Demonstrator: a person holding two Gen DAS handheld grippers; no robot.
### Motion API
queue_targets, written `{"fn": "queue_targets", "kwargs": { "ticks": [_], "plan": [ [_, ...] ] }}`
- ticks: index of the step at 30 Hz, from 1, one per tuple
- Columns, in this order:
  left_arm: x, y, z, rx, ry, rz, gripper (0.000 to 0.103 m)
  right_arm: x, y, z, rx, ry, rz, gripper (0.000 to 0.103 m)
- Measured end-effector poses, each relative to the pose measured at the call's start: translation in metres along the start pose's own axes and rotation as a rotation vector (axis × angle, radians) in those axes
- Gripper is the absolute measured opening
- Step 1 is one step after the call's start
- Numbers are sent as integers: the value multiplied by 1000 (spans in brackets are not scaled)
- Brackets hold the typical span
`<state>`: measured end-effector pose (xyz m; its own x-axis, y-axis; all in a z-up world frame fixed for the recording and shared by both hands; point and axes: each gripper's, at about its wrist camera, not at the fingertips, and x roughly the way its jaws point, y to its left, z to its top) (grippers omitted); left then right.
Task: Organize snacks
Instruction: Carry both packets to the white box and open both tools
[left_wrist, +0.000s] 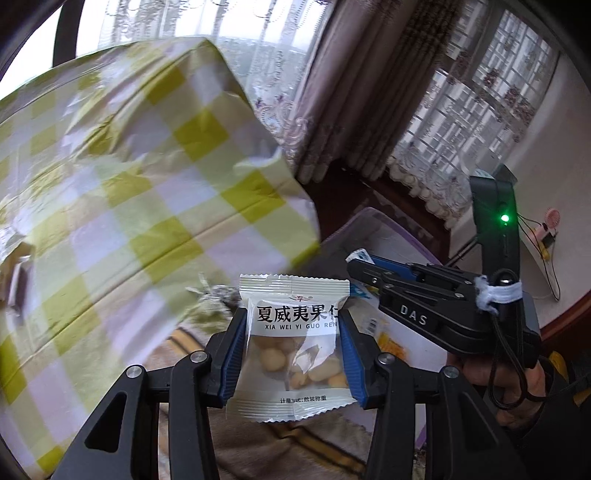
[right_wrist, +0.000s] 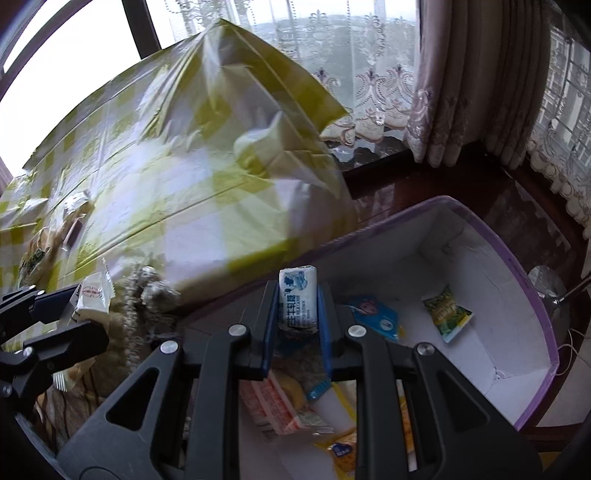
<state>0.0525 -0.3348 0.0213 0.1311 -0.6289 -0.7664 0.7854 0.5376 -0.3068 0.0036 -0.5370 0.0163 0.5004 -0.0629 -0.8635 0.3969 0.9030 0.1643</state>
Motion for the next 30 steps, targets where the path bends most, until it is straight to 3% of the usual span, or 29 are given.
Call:
{"fn": "queue_targets", "kwargs": {
  "ticks": [6, 10, 11, 14, 16, 23, 30],
  "plan": [
    [11, -21, 0, 51, 27, -85, 49, 2, -14, -4, 14, 27, -39, 24],
    [19, -32, -2, 97, 66, -110, 61, 2, -20, -6, 30, 49, -66, 24],
    [20, -34, -2, 106, 75, -108, 66, 2, -20, -5, 29, 53, -72, 28],
    [22, -37, -5, 114, 84, -104, 69, -1, -21, -4, 27, 57, -108, 62],
    [21, -35, -5, 106, 81, -109, 69, -4, -20, -4, 22, 49, -121, 64],
    [4, -23, -7, 79, 17, -79, 69, -14, -2, 5, -6, 35, -129, 65],
    [-31, 25, -4, -13, -110, 31, 69, -19, 32, 21, -53, -5, -117, 69]
  ]
}}
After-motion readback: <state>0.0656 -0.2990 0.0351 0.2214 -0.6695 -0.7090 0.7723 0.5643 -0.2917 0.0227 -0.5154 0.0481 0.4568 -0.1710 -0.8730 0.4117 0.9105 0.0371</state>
